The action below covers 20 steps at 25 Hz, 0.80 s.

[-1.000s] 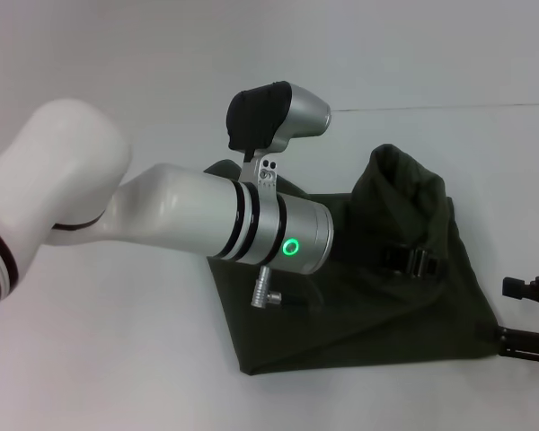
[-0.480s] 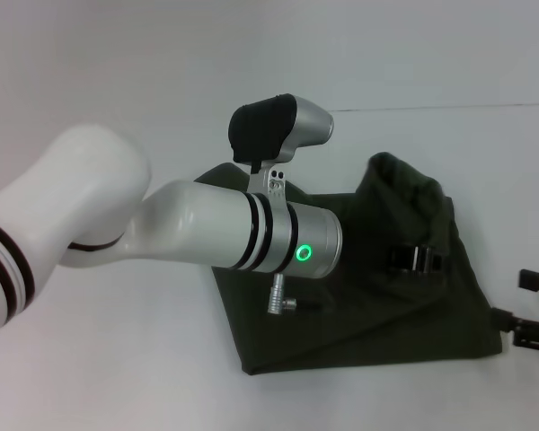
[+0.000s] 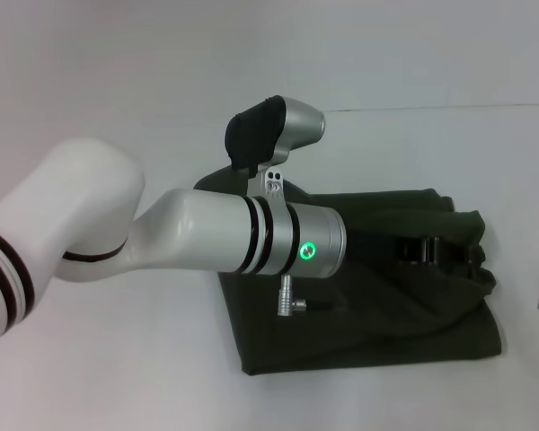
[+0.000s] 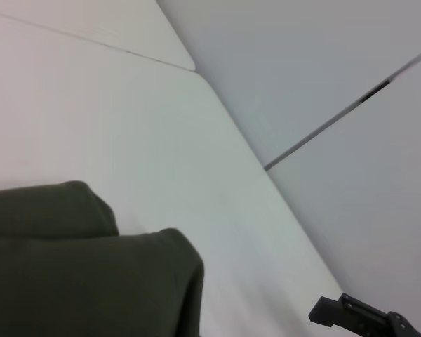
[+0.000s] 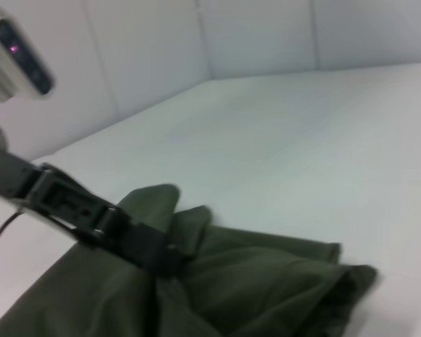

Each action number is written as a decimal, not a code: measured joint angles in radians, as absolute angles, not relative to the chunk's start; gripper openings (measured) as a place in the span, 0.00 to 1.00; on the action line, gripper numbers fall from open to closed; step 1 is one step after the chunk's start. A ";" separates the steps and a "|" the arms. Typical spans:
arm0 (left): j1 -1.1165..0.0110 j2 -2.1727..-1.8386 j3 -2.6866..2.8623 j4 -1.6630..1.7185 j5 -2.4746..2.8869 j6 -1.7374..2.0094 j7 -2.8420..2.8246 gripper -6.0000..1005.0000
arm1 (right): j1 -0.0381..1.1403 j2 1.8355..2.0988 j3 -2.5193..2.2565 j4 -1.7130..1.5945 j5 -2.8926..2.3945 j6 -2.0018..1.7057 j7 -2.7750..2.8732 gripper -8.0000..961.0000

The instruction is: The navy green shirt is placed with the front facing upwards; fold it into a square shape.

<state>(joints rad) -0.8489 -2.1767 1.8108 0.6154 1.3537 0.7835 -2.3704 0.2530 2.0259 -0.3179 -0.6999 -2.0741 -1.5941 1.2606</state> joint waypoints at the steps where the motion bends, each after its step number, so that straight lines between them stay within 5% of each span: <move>1: -0.849 -2.177 1.812 0.616 1.344 0.783 -2.370 0.41 | 0.253 2.024 -0.307 -0.700 -2.074 -1.594 1.261 0.98; 16: -0.707 -2.161 1.361 0.622 1.315 1.090 -2.037 0.91 | 0.430 2.043 -0.305 -0.688 -2.100 -1.577 1.355 0.98; 20: -0.660 -2.150 1.283 0.628 1.316 1.153 -1.956 0.91 | 0.498 2.062 -0.404 -0.686 -2.121 -1.492 1.431 0.98</move>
